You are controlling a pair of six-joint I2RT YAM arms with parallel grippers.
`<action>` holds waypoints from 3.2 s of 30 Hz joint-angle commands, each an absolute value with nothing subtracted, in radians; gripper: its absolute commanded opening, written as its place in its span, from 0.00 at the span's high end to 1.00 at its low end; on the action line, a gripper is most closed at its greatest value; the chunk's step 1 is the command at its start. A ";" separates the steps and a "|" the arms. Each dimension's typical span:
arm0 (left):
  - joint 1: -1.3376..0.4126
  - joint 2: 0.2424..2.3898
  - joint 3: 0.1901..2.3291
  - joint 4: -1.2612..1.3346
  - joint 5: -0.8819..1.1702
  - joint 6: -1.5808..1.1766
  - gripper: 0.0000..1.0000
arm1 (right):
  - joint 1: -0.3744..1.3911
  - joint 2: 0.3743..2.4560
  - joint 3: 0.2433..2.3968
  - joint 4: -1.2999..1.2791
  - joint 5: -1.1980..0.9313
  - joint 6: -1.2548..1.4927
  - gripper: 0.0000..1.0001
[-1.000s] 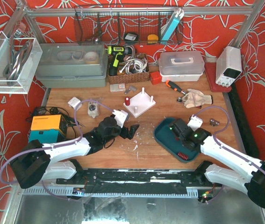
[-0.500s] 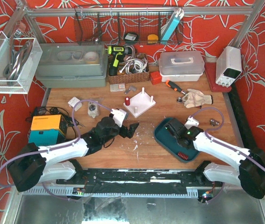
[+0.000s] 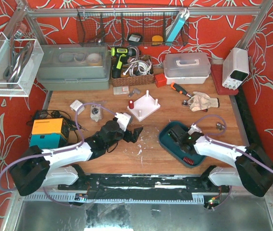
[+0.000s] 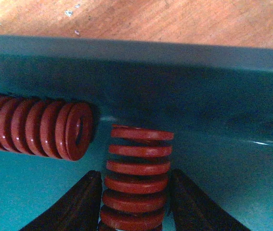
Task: Install the large spring
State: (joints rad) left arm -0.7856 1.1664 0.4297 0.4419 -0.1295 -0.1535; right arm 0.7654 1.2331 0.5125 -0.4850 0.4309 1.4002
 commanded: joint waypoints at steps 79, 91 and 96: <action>-0.762 1.105 0.756 -0.043 0.405 -0.380 0.46 | 1.022 1.060 0.311 0.700 -0.004 -0.209 1.00; -0.762 1.165 0.772 -0.056 0.399 -0.405 0.40 | 1.040 1.044 0.296 0.719 0.029 -0.232 1.00; -0.762 1.184 0.761 -0.021 0.443 -0.436 0.43 | 1.043 1.043 0.294 0.722 0.032 -0.237 1.00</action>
State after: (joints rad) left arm -0.7639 1.1706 0.7502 -0.0460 0.3889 -0.4126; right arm 1.0344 1.0595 0.3042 0.6628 0.0097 -0.2192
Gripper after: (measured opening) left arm 0.589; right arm 0.334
